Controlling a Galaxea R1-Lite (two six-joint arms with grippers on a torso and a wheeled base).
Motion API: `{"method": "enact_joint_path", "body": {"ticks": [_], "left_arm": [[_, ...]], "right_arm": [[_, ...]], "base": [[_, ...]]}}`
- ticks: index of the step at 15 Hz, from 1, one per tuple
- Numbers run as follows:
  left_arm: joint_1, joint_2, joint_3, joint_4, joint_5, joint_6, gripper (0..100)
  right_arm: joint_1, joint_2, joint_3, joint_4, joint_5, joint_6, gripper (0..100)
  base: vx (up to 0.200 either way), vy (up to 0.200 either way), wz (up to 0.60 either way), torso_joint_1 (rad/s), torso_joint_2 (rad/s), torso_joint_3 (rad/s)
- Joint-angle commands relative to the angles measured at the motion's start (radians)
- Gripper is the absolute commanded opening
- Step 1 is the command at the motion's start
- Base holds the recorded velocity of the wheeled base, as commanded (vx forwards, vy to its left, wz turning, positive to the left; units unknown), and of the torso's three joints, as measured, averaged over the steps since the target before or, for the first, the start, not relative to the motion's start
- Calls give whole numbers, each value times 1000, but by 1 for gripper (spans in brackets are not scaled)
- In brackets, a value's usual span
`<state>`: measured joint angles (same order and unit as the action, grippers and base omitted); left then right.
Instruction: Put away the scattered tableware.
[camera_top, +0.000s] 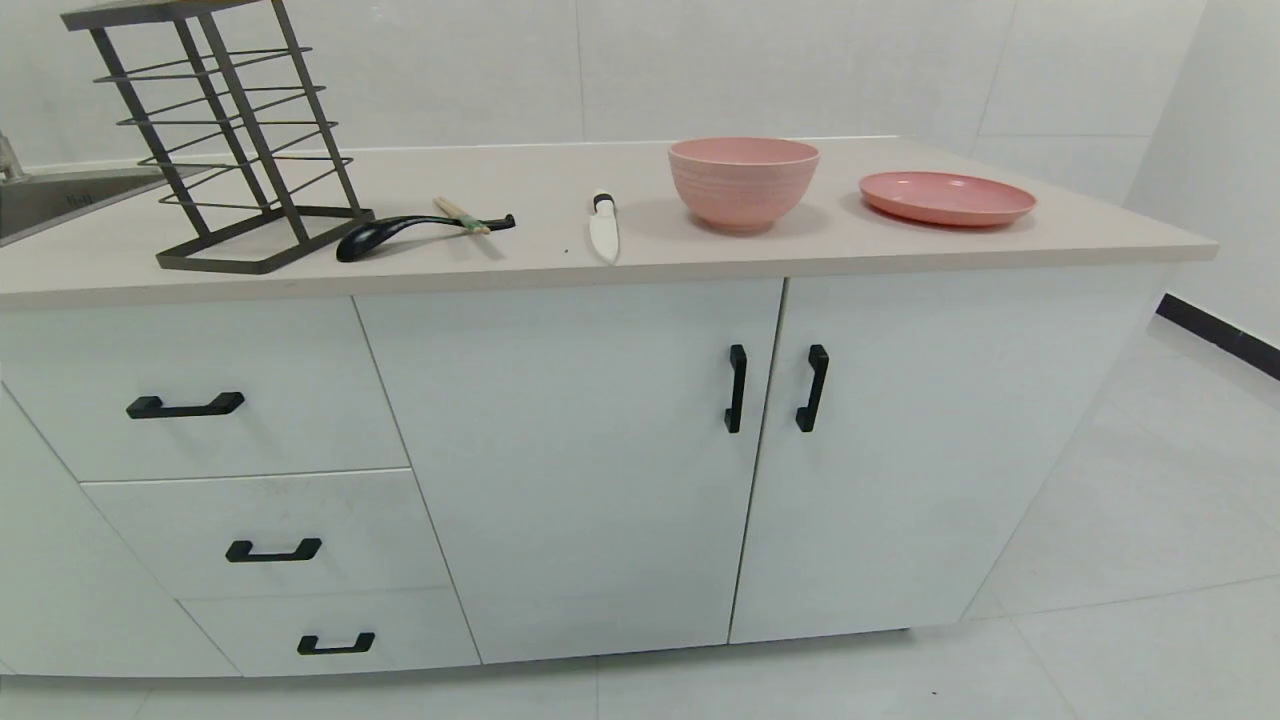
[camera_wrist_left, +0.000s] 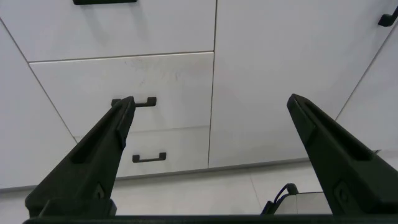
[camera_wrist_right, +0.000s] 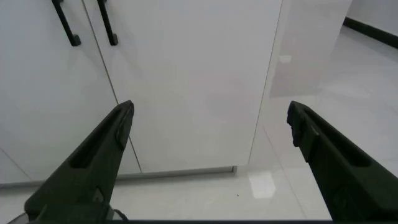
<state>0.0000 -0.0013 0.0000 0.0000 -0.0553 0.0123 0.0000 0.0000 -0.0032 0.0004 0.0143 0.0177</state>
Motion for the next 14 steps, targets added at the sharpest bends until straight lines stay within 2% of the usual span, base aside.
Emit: {"method": "enact_joint_path", "body": {"ticks": [1, 2, 3, 4, 5, 6, 7, 11, 14], "left_arm": [[0, 1, 0, -2, -3, 6, 100], [0, 1, 0, -2, -1, 0, 100], [0, 1, 0, -2, -1, -2, 100], [0, 1, 0, -2, -1, 0, 100], [0, 1, 0, -2, -1, 0, 100], [0, 1, 0, -2, -1, -2, 100], [0, 1, 0, -2, -1, -2, 100], [0, 1, 0, -2, -1, -2, 100], [0, 1, 0, -2, -3, 1, 100]], "right_arm": [[0, 0, -3, -45, 1, 2, 100], [-3, 0, -34, -174, 12, -8, 100], [-5, 12, -81, -180, 78, -30, 100], [-5, 41, -112, -138, 159, -31, 100], [-5, 44, -115, -134, 162, -31, 100], [5, 130, -161, -63, 237, -33, 100], [18, 230, -192, -62, 268, -33, 100], [107, 554, -373, -86, 289, -36, 100], [130, 821, -411, -267, 291, -45, 100]], "base": [[0, 0, 0, 0, 0, 0], [0, 0, 0, 0, 0, 0], [0, 0, 0, 0, 0, 0], [0, 0, 0, 0, 0, 0], [0, 0, 0, 0, 0, 0], [0, 0, 0, 0, 0, 0], [0, 0, 0, 0, 0, 0], [0, 0, 0, 0, 0, 0], [0, 0, 0, 0, 0, 0]]}}
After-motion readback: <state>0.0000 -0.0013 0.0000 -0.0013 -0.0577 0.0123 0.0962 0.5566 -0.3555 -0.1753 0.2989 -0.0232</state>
